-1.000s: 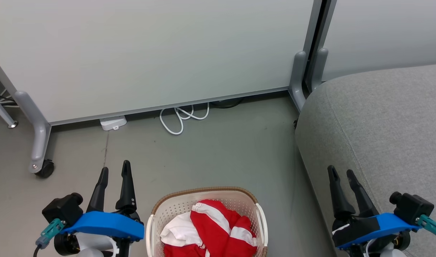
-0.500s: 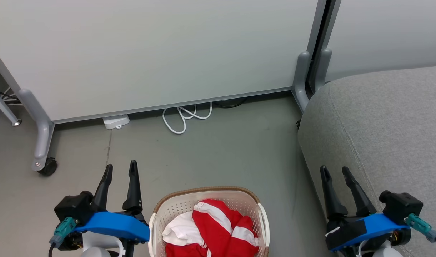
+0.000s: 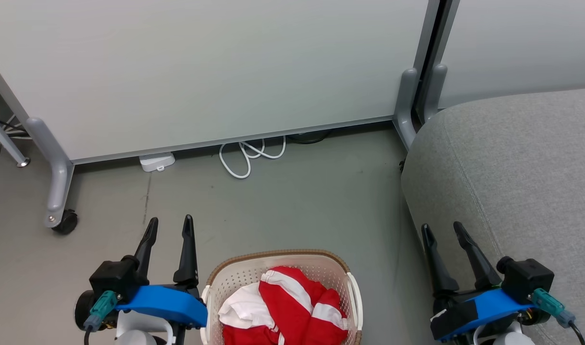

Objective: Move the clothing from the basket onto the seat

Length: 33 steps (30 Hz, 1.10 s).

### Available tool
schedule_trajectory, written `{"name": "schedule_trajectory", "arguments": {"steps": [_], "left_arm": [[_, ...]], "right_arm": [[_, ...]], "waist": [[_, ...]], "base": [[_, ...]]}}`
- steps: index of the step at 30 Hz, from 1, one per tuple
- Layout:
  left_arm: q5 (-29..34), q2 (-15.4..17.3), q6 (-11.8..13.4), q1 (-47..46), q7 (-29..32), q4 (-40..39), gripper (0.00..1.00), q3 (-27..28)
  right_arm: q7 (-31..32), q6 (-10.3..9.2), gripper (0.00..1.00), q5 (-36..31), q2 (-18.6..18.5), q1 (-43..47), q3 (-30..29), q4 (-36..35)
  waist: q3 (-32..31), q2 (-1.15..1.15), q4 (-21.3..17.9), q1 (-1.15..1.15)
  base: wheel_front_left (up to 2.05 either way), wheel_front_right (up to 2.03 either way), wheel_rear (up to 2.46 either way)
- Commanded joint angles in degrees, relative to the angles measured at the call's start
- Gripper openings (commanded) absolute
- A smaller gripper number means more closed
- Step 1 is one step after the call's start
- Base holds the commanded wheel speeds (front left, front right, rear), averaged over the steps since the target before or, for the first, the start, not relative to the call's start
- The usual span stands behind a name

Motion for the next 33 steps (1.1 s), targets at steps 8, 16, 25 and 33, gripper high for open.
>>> {"name": "schedule_trajectory", "arguments": {"steps": [8,16,25,33], "left_arm": [[3.6,0.3,0.1,-1.2,-1.4,0.7,1.0,-0.6],[5.7,0.3,0.1,-1.3,-2.3,1.7,1.0,-1.0],[7.3,0.3,-0.1,-1.8,-3.1,3.9,1.0,-1.6],[6.7,0.3,-0.3,-2.0,-3.3,5.1,1.0,-1.7]], "right_arm": [[-1.3,0.12,1.0,-4.4,-0.4,-1.1,0.6,0.4],[-2.1,0.08,1.0,-7.6,-0.4,-1.1,0.9,1.1],[-3.0,0.09,1.0,-10.7,-0.4,-1.5,1.1,2.7],[-3.2,0.09,1.0,-10.7,-0.4,-1.8,1.1,4.0]], "waist": [[0.3,0.0,0.2,0.0],[0.5,0.0,0.2,0.0],[1.0,0.0,0.4,0.0],[1.2,0.0,0.5,0.0]], "base": [[0.0,0.0,0.0],[0.0,0.0,0.0],[0.0,0.0,0.0],[0.0,0.0,0.0]]}}
